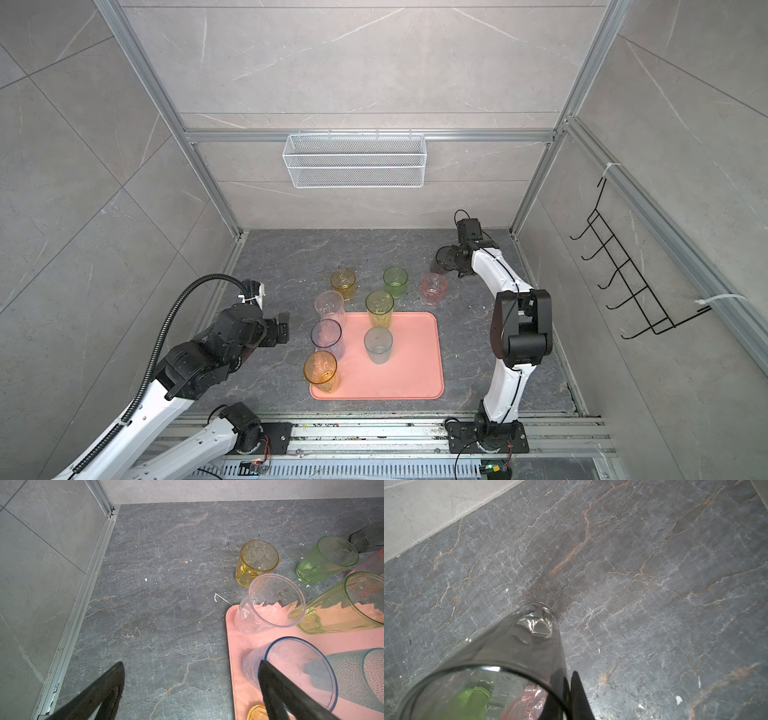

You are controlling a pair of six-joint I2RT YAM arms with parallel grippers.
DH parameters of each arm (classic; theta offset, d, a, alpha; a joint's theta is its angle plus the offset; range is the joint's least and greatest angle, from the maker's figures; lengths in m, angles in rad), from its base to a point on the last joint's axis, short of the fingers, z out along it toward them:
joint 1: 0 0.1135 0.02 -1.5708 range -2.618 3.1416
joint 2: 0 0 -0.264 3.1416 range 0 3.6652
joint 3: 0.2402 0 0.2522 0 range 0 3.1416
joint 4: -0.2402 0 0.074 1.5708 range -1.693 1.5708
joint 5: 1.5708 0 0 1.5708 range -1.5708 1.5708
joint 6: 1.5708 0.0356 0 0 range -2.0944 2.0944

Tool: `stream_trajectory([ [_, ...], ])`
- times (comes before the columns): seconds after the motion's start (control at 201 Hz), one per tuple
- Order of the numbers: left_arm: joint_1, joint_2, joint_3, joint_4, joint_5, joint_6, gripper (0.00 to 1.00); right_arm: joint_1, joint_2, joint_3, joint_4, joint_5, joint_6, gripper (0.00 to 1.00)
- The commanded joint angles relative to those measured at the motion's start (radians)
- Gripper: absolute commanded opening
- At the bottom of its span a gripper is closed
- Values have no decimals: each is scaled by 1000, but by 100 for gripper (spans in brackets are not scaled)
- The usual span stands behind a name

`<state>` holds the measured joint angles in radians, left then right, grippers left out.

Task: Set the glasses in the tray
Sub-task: 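Lift the dark grey cup with the right gripper and swing toward the tray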

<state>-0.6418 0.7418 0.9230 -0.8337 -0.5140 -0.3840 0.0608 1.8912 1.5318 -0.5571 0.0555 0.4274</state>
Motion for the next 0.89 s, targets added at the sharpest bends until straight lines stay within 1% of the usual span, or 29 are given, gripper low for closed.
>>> stream_trajectory([
  [0.0,-6,-7,3,4,-15,-26,100,-1,-53,27,-10,-29,-20,0],
  [0.085,-6,-7,3,3,-18,-26,100,-2,-81,32,-28,-49,-36,0],
  [0.199,-6,-12,2,-3,-24,-31,100,-2,-121,41,-72,-36,-45,0],
  [0.438,-8,-10,5,-1,-26,-27,100,-3,-231,31,-130,-54,-54,0],
  [0.597,-8,-8,6,-1,-26,-26,100,-1,-296,47,-204,-80,-74,0],
  [0.886,-8,-7,6,2,-18,-25,100,8,-378,84,-391,-131,-96,0],
])
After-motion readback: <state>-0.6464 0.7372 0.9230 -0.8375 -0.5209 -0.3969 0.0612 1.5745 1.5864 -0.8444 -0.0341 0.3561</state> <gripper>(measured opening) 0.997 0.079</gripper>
